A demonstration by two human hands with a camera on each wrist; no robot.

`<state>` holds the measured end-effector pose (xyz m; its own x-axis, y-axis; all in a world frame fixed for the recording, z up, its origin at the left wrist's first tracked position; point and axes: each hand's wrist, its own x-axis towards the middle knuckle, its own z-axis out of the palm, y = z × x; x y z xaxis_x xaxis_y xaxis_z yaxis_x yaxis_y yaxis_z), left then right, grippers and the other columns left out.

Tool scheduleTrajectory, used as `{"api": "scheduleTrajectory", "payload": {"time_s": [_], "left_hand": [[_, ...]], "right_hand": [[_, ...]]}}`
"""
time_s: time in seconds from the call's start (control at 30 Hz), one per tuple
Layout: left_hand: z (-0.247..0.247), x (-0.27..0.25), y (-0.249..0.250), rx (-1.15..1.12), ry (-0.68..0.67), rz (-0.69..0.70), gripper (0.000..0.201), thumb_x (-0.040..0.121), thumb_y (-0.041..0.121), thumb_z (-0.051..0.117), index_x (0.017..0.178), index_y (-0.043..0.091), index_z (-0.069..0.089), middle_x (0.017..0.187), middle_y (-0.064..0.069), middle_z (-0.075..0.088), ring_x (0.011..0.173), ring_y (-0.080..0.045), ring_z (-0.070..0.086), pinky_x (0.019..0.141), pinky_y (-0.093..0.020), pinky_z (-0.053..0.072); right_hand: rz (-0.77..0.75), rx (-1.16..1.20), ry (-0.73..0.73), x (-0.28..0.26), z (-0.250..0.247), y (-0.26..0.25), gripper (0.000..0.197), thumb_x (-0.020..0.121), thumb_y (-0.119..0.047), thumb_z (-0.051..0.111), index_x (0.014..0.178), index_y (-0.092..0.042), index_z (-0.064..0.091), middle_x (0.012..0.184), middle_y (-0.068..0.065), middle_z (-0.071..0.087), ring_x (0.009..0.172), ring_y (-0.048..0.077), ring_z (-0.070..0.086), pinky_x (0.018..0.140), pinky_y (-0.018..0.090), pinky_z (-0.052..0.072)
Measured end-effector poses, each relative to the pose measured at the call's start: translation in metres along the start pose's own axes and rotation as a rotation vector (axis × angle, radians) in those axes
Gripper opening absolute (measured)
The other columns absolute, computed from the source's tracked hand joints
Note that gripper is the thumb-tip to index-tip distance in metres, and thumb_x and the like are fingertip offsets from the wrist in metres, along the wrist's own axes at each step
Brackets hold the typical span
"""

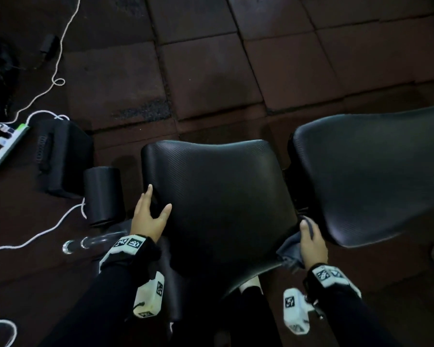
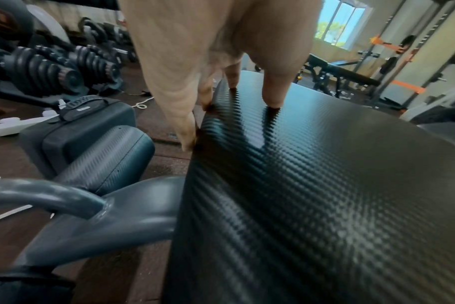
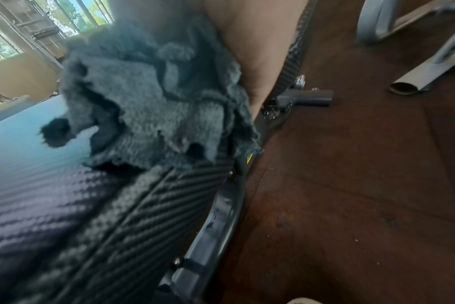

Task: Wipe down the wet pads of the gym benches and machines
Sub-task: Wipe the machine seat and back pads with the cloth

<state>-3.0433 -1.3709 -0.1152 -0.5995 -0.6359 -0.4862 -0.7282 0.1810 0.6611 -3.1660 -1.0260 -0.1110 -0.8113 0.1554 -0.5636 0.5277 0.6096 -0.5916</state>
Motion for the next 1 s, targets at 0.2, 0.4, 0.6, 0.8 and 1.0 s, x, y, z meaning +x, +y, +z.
{"api": "scheduleTrajectory", "payload": {"time_s": [0.2, 0.4, 0.6, 0.8, 1.0], "left_hand": [[-0.004, -0.015, -0.024, 0.010, -0.032, 0.096, 0.074, 0.085, 0.034, 0.068, 0.147, 0.039, 0.026, 0.158, 0.001, 0.021, 0.143, -0.010, 0.019, 0.116, -0.033, 0.022], [-0.003, -0.037, -0.044, 0.003, -0.049, 0.133, 0.073, 0.085, 0.034, 0.068, 0.146, 0.040, 0.028, 0.157, 0.005, 0.020, 0.142, -0.011, 0.023, 0.112, -0.031, 0.024], [-0.004, -0.045, -0.052, 0.017, -0.067, 0.157, 0.075, 0.085, 0.032, 0.069, 0.146, 0.040, 0.027, 0.157, 0.003, 0.021, 0.143, -0.014, 0.024, 0.112, -0.044, 0.033], [-0.003, -0.062, -0.059, 0.023, -0.071, 0.184, 0.072, 0.086, 0.029, 0.068, 0.146, 0.036, 0.029, 0.156, 0.003, 0.024, 0.142, -0.015, 0.025, 0.112, -0.032, 0.024], [-0.002, -0.081, -0.078, -0.019, -0.100, 0.183, 0.073, 0.085, 0.027, 0.069, 0.144, 0.040, 0.029, 0.155, 0.004, 0.028, 0.141, -0.014, 0.029, 0.115, -0.035, 0.027]], "right_hand": [[0.066, 0.156, 0.121, -0.026, 0.009, 0.012, 0.041, 0.097, -0.041, 0.041, 0.137, -0.030, 0.042, 0.140, 0.002, 0.047, 0.128, 0.026, 0.042, 0.101, 0.031, 0.029], [0.178, 0.272, 0.271, -0.100, 0.068, 0.022, 0.058, 0.099, -0.039, 0.036, 0.150, -0.023, 0.013, 0.153, 0.005, 0.025, 0.136, 0.029, 0.032, 0.104, 0.030, 0.027], [0.252, 0.332, 0.072, -0.172, 0.125, 0.023, 0.054, 0.100, -0.033, 0.032, 0.149, -0.020, 0.013, 0.150, 0.008, 0.031, 0.133, 0.027, 0.035, 0.082, 0.016, 0.026], [0.254, 0.320, 0.149, -0.136, 0.097, 0.025, 0.056, 0.099, -0.040, 0.032, 0.149, -0.019, 0.017, 0.149, 0.010, 0.033, 0.133, 0.030, 0.035, 0.101, 0.030, 0.029], [0.257, 0.333, 0.161, -0.147, 0.120, 0.025, 0.058, 0.099, -0.041, 0.030, 0.150, -0.023, 0.007, 0.151, 0.011, 0.028, 0.133, 0.032, 0.035, 0.102, 0.030, 0.029]]}}
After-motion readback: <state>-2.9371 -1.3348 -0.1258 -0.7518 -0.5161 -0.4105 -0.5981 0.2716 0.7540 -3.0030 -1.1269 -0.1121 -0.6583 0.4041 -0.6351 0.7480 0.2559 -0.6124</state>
